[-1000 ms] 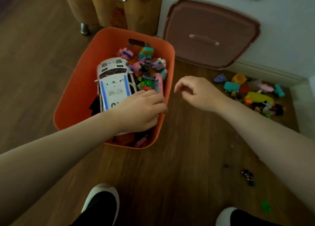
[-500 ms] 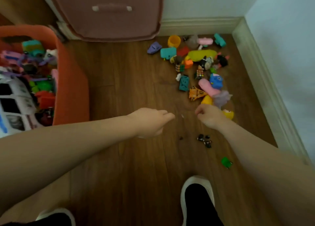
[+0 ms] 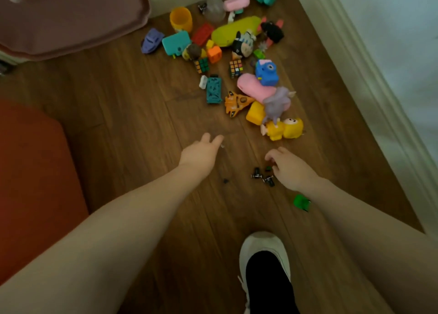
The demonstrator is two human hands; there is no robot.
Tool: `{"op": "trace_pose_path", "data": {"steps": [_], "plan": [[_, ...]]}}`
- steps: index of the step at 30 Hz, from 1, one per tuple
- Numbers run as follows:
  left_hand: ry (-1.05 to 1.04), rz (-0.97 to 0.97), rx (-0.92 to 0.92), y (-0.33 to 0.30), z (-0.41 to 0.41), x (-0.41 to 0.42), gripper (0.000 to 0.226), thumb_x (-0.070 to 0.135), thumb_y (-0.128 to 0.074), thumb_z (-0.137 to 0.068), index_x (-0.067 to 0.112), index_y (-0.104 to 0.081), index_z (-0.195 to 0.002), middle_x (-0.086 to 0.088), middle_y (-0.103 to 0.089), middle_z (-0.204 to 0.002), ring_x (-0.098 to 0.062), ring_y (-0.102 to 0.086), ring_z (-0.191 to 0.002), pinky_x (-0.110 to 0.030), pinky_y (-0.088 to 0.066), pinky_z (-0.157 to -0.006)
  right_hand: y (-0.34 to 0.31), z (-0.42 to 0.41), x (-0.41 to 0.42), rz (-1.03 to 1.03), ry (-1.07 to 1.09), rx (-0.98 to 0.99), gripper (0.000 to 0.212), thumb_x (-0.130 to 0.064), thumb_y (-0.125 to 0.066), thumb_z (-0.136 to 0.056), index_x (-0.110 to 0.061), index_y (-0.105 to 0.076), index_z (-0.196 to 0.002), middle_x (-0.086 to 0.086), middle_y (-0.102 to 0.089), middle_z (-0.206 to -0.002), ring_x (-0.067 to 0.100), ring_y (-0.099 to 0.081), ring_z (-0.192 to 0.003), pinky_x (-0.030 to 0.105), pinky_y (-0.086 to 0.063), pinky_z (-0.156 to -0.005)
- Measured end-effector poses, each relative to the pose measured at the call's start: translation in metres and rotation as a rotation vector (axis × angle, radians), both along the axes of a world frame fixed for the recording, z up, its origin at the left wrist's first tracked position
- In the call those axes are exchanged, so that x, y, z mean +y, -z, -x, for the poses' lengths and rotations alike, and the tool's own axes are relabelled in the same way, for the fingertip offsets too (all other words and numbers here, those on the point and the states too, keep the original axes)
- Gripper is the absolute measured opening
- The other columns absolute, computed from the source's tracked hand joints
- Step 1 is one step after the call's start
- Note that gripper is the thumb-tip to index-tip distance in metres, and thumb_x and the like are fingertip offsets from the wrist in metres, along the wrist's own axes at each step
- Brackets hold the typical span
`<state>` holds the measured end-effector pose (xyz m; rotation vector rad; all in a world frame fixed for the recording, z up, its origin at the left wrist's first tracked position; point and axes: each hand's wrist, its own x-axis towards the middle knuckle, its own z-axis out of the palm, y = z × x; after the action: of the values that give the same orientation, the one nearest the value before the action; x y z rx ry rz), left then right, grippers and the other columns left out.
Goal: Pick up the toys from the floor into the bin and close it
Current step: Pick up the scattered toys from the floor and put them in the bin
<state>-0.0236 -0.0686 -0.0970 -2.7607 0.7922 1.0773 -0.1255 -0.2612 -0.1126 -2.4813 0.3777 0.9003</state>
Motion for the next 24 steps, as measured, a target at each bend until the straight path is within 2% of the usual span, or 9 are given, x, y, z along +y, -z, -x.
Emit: {"op": "trace_pose_path", "data": {"steps": [3, 8, 11, 14, 16, 18, 20, 22, 24], "plan": [[0.039, -0.016, -0.012, 0.01, -0.003, -0.008, 0.055, 0.005, -0.038, -0.095, 0.025, -0.022, -0.143, -0.014, -0.031, -0.138, -0.033, -0.049, -0.111, -0.039, -0.045, -0.078, 0.003, 0.005, -0.003, -0.012, 0.066, 0.009, 0.031, -0.007, -0.05, -0.092, -0.019, -0.05, -0.12, 0.003, -0.048, -0.123, 0.02, -0.055, -0.108, 0.033, -0.048, -0.091], [0.065, -0.024, -0.06, 0.017, -0.005, -0.023, 0.037, 0.009, -0.041, -0.096, 0.012, -0.034, -0.132, -0.015, -0.038, -0.127, -0.033, -0.05, -0.107, -0.037, -0.037, -0.069, 0.006, 0.006, 0.0, 0.013, 0.061, -0.013, 0.025, -0.021, -0.057, -0.091, -0.019, -0.051, -0.115, 0.003, -0.048, -0.119, 0.02, -0.055, -0.103, 0.031, -0.047, -0.083], [0.101, -0.023, -0.064, 0.019, -0.004, -0.025, 0.03, 0.008, -0.04, -0.097, 0.008, -0.039, -0.127, -0.015, -0.039, -0.123, -0.032, -0.05, -0.106, -0.036, -0.038, -0.07, 0.005, 0.005, 0.008, 0.043, 0.003, -0.03, 0.019, -0.023, -0.056, -0.092, -0.02, -0.052, -0.11, 0.002, -0.046, -0.118, 0.02, -0.054, -0.095, 0.028, -0.044, -0.073], [0.082, -0.029, -0.027, 0.023, -0.003, -0.025, 0.025, 0.004, -0.037, -0.097, 0.002, -0.043, -0.122, -0.016, -0.04, -0.122, -0.033, -0.051, -0.105, -0.038, -0.042, -0.076, 0.009, 0.004, 0.015, 0.041, -0.037, -0.056, 0.008, -0.018, -0.053, -0.093, -0.016, -0.054, -0.1, 0.004, -0.047, -0.112, 0.018, -0.051, -0.084, 0.03, -0.043, -0.07], [0.072, -0.045, 0.015, 0.024, -0.003, -0.026, 0.027, 0.002, -0.035, -0.097, 0.0, -0.043, -0.123, -0.017, -0.041, -0.123, -0.034, -0.053, -0.104, -0.039, -0.044, -0.08, 0.012, 0.006, 0.017, 0.005, 0.084, -0.134, 0.005, -0.014, -0.055, -0.091, -0.014, -0.056, -0.096, 0.003, -0.05, -0.104, 0.017, -0.053, -0.086, 0.027, -0.043, -0.071], [0.042, -0.035, 0.065, 0.022, -0.004, -0.029, 0.028, 0.007, -0.039, -0.096, -0.001, -0.046, -0.122, -0.017, -0.044, -0.125, -0.035, -0.053, -0.107, -0.039, -0.044, -0.084, 0.012, 0.006, 0.017, -0.06, 0.31, -0.219, 0.011, -0.008, -0.057, -0.087, -0.014, -0.056, -0.096, 0.001, -0.053, -0.098, 0.014, -0.053, -0.089, 0.022, -0.042, -0.071], [0.015, 0.011, 0.139, 0.018, -0.003, -0.029, 0.027, 0.013, -0.047, -0.093, 0.001, -0.051, -0.117, -0.016, -0.049, -0.12, -0.033, -0.053, -0.106, -0.036, -0.044, -0.083, 0.008, 0.005, 0.018, -0.151, 0.485, -0.247, 0.017, -0.001, -0.054, -0.087, -0.016, -0.055, -0.093, -0.001, -0.055, -0.091, 0.013, -0.052, -0.084, 0.018, -0.04, -0.064], [-0.054, 0.118, 0.241, 0.015, 0.002, -0.023, 0.014, 0.014, -0.053, -0.09, 0.008, -0.055, -0.102, -0.013, -0.055, -0.106, -0.026, -0.057, -0.093, -0.032, -0.046, -0.073, 0.006, 0.003, 0.019, -0.21, 0.501, -0.212, 0.019, 0.0, -0.046, -0.09, -0.017, -0.055, -0.091, -0.001, -0.056, -0.084, 0.012, -0.052, -0.077, 0.017, -0.037, -0.059], [-0.205, 0.248, 0.371, 0.013, 0.011, -0.015, 0.005, 0.013, -0.056, -0.088, 0.013, -0.051, -0.09, -0.007, -0.059, -0.09, -0.016, -0.059, -0.075, -0.026, -0.047, -0.06, 0.005, 0.002, 0.02, -0.206, 0.352, -0.15, 0.016, -0.005, -0.045, -0.091, -0.015, -0.055, -0.097, -0.002, -0.053, -0.08, 0.014, -0.052, -0.074, 0.023, -0.036, -0.058]]}}
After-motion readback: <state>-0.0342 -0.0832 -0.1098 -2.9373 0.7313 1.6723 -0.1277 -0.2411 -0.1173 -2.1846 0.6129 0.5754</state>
